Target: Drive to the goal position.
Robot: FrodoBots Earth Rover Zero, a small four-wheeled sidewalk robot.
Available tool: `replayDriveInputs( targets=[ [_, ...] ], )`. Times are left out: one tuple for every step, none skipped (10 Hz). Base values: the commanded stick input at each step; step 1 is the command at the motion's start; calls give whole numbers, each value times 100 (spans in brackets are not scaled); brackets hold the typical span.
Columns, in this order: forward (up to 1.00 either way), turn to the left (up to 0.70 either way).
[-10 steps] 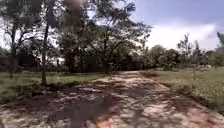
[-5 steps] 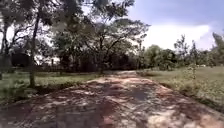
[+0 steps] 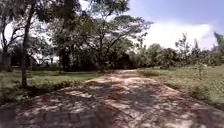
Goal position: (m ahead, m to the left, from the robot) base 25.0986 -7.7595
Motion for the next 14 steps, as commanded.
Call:
replayDriveInputs(
  targets=[
    [70, 0],
    [70, -35],
    [70, -35],
    [70, -35],
    [70, -35],
    [70, -33],
    [70, -31],
    [70, 0],
    [70, 0],
    [70, 0],
    [70, 0],
    [70, 0],
    [70, 0],
    [70, 0]
  ],
)
